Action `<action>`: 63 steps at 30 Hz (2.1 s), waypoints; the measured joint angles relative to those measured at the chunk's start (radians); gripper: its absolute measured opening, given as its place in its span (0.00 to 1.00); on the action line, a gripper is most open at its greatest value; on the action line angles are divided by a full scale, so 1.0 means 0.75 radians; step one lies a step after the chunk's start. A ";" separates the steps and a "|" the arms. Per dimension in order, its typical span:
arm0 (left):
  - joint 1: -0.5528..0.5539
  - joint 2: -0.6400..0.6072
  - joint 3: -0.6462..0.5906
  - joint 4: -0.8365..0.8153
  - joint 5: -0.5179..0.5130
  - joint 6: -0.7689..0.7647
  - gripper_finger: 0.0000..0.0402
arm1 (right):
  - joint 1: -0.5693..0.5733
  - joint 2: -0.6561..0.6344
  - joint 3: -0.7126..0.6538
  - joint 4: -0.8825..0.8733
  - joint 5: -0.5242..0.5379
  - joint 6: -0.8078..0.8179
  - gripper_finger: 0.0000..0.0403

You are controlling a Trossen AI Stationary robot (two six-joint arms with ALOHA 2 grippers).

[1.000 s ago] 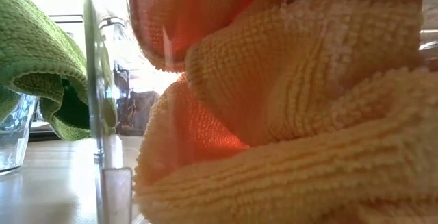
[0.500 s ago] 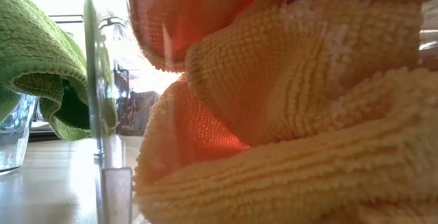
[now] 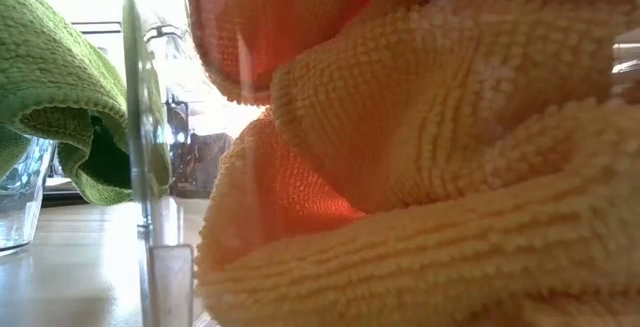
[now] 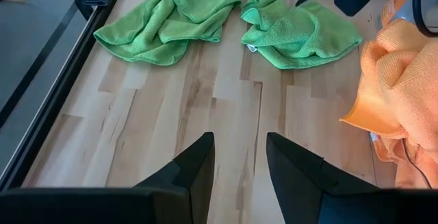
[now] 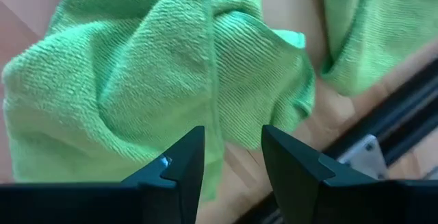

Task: Sort microfiber towel by color & place in baskets
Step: Put the green towel into the left transparent bin

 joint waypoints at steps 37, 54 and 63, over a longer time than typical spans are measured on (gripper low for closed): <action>0.000 0.000 0.000 0.001 0.001 -0.024 0.29 | -0.107 -0.001 -0.318 0.525 0.226 -0.198 0.35; 0.000 0.001 0.000 0.001 0.001 -0.024 0.29 | -0.163 -0.006 -0.450 0.652 0.165 -0.007 0.34; 0.000 0.001 0.000 0.001 0.001 -0.025 0.29 | -0.163 -0.005 -0.449 0.670 0.143 0.005 0.14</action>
